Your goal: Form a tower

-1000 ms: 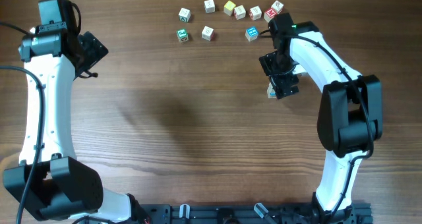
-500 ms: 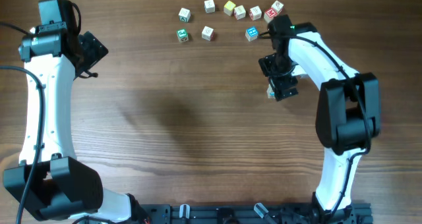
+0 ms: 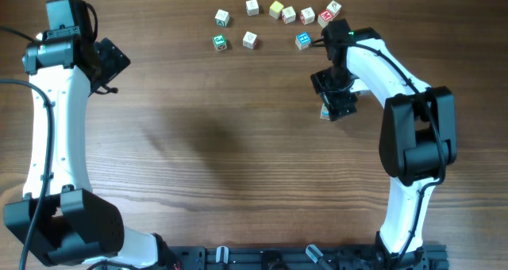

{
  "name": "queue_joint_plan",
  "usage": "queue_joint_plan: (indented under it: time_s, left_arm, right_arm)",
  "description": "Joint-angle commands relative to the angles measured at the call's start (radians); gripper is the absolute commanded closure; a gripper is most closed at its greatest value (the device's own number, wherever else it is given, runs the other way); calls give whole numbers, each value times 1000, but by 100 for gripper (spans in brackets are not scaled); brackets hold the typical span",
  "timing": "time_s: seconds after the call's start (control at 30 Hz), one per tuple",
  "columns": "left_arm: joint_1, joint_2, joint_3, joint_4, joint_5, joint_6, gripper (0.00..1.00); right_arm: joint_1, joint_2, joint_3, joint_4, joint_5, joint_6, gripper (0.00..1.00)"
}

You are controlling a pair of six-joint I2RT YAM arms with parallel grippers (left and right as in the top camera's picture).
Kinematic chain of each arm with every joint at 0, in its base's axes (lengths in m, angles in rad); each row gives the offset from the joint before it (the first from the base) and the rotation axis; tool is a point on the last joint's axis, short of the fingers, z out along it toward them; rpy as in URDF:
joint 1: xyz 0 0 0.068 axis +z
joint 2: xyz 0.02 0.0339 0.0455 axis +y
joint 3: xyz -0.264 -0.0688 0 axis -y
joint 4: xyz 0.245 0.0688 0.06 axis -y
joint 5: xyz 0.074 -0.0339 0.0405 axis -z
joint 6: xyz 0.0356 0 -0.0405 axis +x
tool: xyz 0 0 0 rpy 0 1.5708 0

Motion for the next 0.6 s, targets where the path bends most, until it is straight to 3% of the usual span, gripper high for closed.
queue_joint_plan:
  time_s: [0.0,0.4,0.57]
  left_arm:
    - [3,10,-5,-1,2,-17,0]
    - [3,10,-5,-1,2,-17,0]
    - [3,10,-5,-1,2,-17,0]
  right_arm:
    - [-1,34,-10,2,1,-50,0]
    - [-1,-112,-8,-38,1,-180,0]
    - [-2,-206,2,-114,-34,-333,0]
